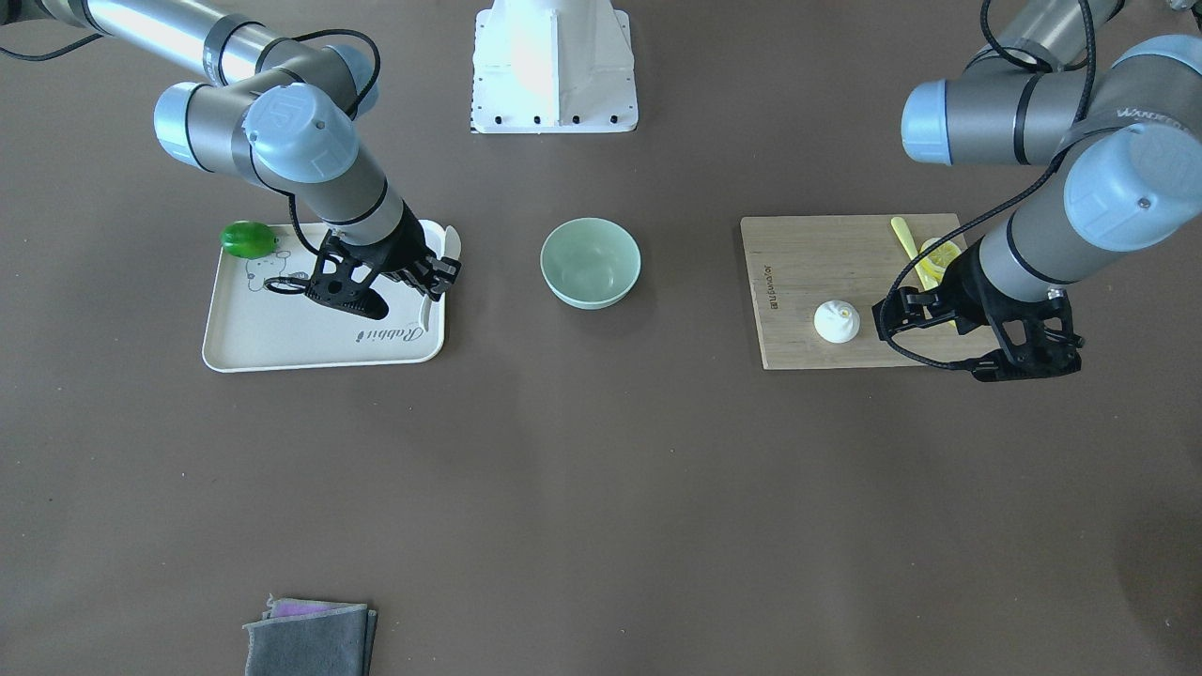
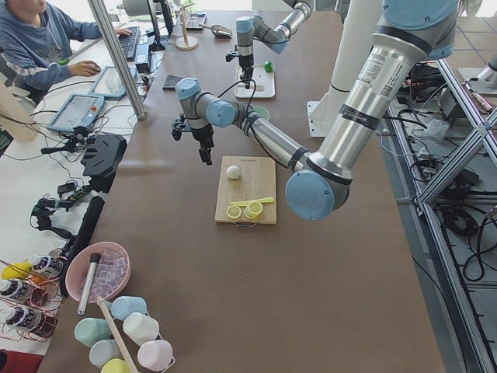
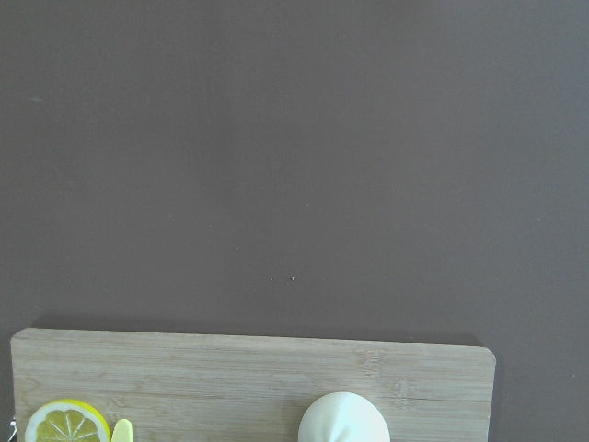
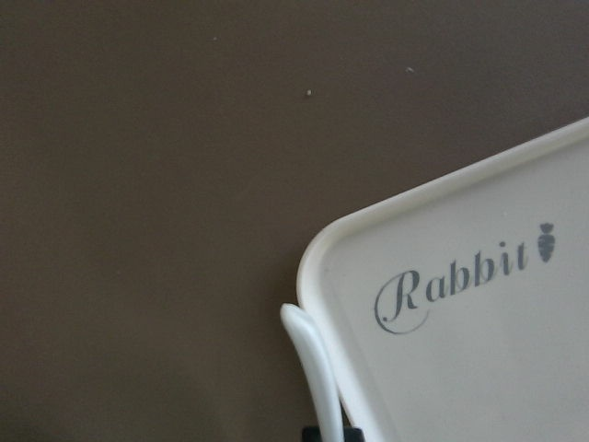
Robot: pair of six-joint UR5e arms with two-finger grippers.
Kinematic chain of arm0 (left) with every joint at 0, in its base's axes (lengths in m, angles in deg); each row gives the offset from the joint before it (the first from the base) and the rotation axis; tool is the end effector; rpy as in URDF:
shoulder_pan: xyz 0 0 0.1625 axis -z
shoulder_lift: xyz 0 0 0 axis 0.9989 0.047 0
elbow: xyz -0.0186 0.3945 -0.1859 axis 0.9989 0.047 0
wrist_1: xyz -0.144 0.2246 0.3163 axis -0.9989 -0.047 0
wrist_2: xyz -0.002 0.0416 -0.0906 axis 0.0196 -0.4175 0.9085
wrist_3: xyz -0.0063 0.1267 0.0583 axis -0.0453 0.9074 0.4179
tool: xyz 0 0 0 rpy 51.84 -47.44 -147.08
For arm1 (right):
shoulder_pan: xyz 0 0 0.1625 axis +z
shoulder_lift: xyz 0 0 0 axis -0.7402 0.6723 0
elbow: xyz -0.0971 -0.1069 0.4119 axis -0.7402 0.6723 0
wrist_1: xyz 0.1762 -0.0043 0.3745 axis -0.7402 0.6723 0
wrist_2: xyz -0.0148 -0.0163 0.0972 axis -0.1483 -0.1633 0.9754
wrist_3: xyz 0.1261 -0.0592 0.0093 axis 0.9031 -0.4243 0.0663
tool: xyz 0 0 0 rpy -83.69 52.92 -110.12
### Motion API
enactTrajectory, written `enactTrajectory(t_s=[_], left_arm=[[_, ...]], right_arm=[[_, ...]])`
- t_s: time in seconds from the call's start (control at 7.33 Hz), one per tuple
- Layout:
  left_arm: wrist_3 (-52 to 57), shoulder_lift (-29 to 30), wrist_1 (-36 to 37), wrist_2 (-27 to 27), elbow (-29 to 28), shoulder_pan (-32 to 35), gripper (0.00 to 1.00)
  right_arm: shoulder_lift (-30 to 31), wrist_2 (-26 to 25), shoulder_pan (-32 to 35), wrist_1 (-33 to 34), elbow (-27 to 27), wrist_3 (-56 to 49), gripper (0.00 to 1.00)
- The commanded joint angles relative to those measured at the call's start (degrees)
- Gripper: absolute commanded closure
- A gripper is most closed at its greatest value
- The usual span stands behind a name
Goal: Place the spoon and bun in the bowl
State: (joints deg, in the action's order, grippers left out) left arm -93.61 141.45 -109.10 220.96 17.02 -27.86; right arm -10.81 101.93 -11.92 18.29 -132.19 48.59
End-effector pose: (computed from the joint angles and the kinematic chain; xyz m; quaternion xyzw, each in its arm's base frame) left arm 0.2978 -0.5863 0.4042 -0.0492 0.3860 -0.0030 0.9212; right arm -0.5244 -0.4585 0.3190 -0.0996 -0.4423 0.1714 0.8747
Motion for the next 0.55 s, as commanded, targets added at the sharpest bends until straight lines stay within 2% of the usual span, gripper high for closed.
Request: enactTrajectory(t_s=[0.0,0.41], left_arm=[[0.18,-0.14,0.07,0.02,-0.44,0.32,0.02],[-0.18,-0.23,0.16,-0.15,-0.36,0.49,0.02]], right_arm=[[-6.14,-6.35,-2.59,-0.03,3.80,11.06,1.00],[-11.08,-14.09,-6.99,1.28,3.74,24.37,1.00]])
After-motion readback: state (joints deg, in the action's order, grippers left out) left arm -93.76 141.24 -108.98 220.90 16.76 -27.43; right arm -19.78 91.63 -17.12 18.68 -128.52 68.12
